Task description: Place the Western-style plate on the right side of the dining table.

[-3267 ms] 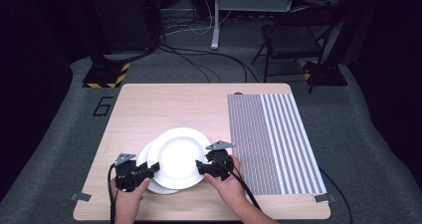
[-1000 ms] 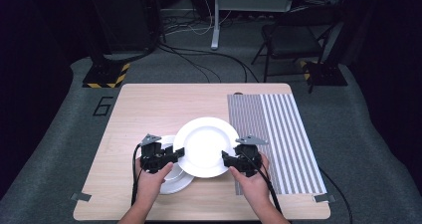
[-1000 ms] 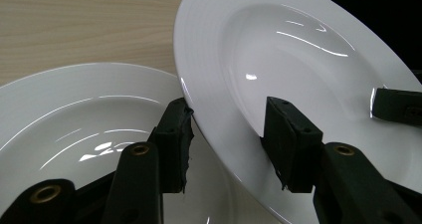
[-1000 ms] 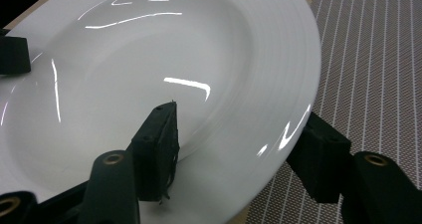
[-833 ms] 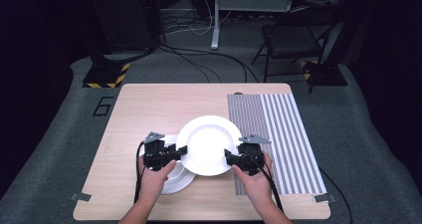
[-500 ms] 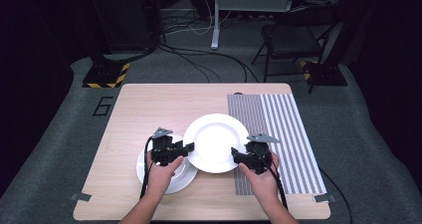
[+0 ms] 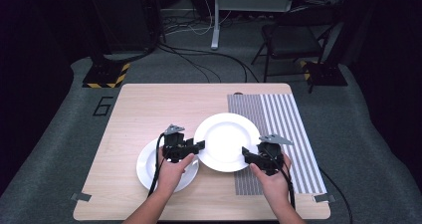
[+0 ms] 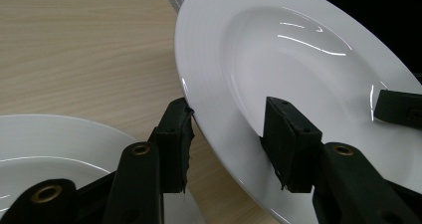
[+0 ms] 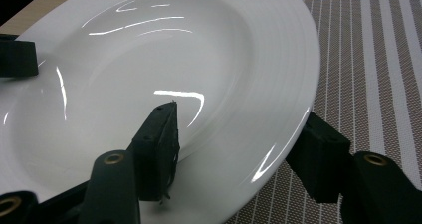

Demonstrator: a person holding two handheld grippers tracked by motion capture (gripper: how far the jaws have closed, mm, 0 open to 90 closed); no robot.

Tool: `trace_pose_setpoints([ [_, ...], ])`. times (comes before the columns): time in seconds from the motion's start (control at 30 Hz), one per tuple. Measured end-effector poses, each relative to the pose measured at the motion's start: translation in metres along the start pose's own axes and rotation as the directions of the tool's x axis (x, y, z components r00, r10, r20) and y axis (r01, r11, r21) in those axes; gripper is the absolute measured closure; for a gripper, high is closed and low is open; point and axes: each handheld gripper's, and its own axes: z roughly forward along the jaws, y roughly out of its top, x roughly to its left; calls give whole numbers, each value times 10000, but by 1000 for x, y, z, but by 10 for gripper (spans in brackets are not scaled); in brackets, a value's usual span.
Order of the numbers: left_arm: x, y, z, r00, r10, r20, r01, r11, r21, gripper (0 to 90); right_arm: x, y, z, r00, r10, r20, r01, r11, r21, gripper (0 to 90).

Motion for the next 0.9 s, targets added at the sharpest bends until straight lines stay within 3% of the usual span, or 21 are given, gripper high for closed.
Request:
trace_pose_setpoints([
  [0.9, -35, 7, 40, 9965, 272, 790, -295, 9992, 282, 551, -40, -13, -31, 9962, 533, 682, -514, 9982, -298, 407],
])
